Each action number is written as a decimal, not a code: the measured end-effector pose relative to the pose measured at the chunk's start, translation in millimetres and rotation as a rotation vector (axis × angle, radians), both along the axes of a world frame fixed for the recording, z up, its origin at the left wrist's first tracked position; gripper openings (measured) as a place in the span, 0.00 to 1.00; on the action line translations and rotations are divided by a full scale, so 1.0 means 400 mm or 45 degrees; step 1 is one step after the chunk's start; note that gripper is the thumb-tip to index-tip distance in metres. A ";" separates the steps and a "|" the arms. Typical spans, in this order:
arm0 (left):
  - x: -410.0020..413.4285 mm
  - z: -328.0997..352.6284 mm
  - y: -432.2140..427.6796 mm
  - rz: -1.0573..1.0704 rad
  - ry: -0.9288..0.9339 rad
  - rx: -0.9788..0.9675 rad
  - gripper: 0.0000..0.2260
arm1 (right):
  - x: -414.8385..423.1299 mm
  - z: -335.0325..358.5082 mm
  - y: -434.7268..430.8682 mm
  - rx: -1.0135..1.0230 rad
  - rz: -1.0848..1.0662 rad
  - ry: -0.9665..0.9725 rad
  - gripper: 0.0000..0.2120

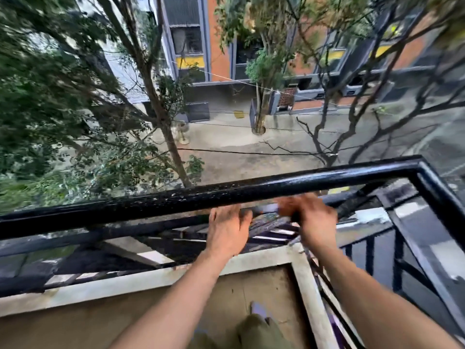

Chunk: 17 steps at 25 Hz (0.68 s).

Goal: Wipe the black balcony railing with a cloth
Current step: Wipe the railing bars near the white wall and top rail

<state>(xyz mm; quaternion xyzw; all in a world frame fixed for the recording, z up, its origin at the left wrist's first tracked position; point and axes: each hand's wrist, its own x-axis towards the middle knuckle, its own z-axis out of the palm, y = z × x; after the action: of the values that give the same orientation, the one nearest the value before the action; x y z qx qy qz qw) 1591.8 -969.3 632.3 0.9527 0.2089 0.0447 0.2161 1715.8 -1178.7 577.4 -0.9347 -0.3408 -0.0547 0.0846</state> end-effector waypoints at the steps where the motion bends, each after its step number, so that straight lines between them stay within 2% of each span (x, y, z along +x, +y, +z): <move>1: 0.007 -0.032 0.002 -0.015 0.086 -0.050 0.27 | 0.064 0.013 -0.073 -0.084 -0.346 0.130 0.31; 2: 0.026 -0.083 -0.017 -0.039 0.175 0.039 0.29 | 0.119 0.016 -0.163 -0.031 -0.613 0.126 0.35; 3: 0.052 -0.102 -0.052 -0.046 0.165 0.028 0.29 | 0.138 0.013 -0.195 -0.116 -0.806 0.163 0.36; 4: 0.084 -0.092 -0.096 -0.075 0.190 0.013 0.28 | 0.127 0.012 -0.178 -0.063 -0.910 0.268 0.35; 5: 0.110 -0.078 -0.137 -0.078 0.113 -0.026 0.26 | 0.084 -0.009 -0.114 0.060 -0.932 0.274 0.34; 8: 0.179 -0.065 -0.208 -0.072 -0.030 -0.165 0.24 | -0.066 -0.065 0.056 0.345 -0.360 0.366 0.30; 10: 0.193 -0.078 -0.220 0.030 -0.063 -0.248 0.25 | -0.060 -0.084 0.005 0.321 0.024 0.400 0.32; 11: 0.192 -0.082 -0.226 0.021 -0.074 -0.223 0.23 | -0.014 -0.074 -0.051 0.271 0.094 0.330 0.35; 12: 0.190 -0.092 -0.229 -0.009 -0.073 -0.184 0.21 | 0.041 -0.072 -0.113 0.239 0.050 0.319 0.38; 15: 0.177 -0.109 -0.223 -0.053 -0.069 -0.128 0.20 | 0.167 -0.040 -0.266 0.315 -0.555 0.295 0.38; 17: 0.187 -0.096 -0.232 -0.040 -0.083 -0.167 0.20 | 0.137 -0.015 -0.196 0.308 -0.683 0.275 0.36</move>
<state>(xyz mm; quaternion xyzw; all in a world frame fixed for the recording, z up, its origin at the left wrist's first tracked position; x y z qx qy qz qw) 1666.5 -1061.9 593.8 0.9377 0.1892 0.0583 0.2855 1770.8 -1257.2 571.3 -0.9748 -0.0621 -0.0157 0.2135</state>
